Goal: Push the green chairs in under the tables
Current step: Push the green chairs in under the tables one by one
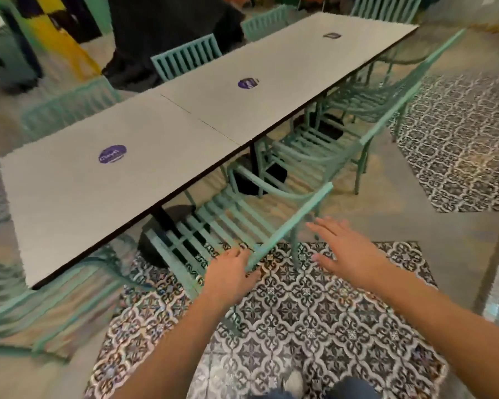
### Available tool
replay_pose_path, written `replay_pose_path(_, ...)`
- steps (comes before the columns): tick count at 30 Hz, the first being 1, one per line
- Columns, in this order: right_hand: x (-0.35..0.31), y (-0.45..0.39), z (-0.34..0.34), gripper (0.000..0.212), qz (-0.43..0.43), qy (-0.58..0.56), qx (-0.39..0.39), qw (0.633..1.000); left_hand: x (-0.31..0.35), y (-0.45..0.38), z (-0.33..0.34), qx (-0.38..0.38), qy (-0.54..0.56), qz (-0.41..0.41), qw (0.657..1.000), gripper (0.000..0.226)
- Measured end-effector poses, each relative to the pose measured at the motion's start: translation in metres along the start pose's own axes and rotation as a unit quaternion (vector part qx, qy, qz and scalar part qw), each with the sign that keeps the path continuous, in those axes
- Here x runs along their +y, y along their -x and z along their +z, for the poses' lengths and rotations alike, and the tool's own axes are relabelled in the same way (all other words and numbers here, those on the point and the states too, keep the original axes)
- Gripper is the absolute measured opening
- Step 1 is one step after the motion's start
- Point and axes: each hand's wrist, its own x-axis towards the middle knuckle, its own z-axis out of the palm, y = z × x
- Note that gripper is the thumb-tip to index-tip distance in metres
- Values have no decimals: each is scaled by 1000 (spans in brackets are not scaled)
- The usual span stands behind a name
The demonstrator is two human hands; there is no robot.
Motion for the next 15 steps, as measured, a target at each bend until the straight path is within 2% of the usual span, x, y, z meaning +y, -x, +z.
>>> replay_pose_path(5,42,-82,10,66,-125,-2,-20,992,13,-13,8,9,-1,-65,998,56)
replay_pose_path(8,59,-111,24,66,-180,16,-60,982,25,-12,15,5,1,-139,990,55)
replay_pose_path(12,89,-138,35,68,-195,48,-92,975,36,-11,26,-49,24,-207,977,54)
replay_pose_path(15,118,-168,36,72,-158,72,-116,978,39,-12,34,-54,71,-262,961,52)
